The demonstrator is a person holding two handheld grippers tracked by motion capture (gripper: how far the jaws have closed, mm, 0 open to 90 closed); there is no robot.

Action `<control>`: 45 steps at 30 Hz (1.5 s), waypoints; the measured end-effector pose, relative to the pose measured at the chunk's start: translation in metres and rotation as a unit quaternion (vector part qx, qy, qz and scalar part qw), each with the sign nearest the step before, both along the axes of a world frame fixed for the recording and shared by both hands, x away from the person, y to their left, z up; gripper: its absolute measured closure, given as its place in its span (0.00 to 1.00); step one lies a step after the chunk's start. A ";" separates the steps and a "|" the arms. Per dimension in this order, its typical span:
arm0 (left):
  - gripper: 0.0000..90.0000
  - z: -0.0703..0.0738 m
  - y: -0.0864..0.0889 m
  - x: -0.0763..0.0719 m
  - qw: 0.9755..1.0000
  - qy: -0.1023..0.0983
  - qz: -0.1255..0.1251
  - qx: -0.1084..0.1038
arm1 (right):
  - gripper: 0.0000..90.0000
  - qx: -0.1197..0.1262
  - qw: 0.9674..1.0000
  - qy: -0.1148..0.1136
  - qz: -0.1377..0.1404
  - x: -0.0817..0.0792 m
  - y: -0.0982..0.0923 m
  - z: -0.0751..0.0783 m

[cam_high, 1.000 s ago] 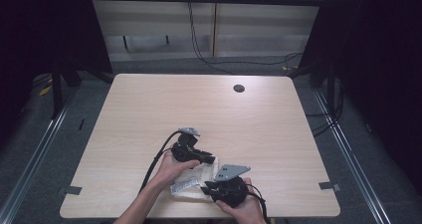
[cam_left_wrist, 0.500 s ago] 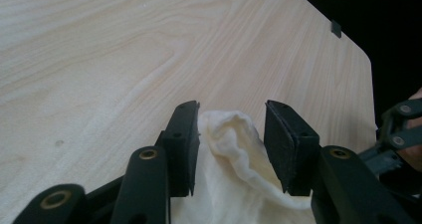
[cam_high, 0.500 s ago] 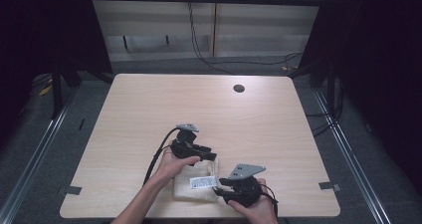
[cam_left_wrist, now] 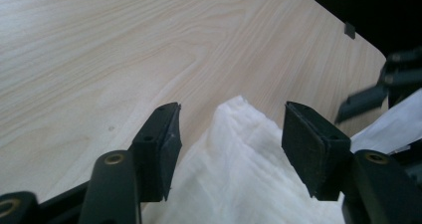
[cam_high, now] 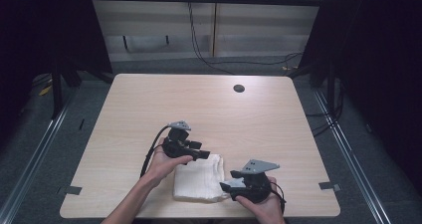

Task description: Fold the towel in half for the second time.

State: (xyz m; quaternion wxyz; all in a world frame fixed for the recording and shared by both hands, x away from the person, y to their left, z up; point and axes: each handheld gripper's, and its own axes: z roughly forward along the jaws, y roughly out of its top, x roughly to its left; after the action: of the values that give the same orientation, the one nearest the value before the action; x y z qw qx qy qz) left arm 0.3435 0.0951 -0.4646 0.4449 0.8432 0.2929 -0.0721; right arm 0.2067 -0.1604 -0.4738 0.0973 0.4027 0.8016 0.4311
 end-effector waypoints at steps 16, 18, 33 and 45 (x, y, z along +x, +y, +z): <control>0.37 0.019 0.056 -0.030 0.998 -0.047 0.028 0.019 | 0.45 0.020 0.999 -0.027 -0.037 0.018 -0.035 0.024; 0.37 0.017 0.064 -0.035 0.998 -0.047 0.031 0.025 | 0.45 0.021 0.999 -0.032 -0.038 0.019 -0.040 0.027; 0.36 0.007 0.125 -0.071 0.994 -0.027 0.094 0.040 | 0.44 0.015 0.998 -0.022 -0.055 0.014 -0.076 0.016; 0.37 -0.007 0.161 -0.099 0.986 -0.045 0.153 0.038 | 0.43 0.020 0.992 -0.042 -0.116 0.009 -0.108 0.013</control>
State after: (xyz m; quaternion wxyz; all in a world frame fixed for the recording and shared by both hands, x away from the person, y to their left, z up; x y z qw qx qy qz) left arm 0.2443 0.2565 -0.4717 0.4313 0.8072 0.4003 0.0462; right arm 0.2160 -0.2684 -0.4605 0.1717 0.4765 0.7359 0.4492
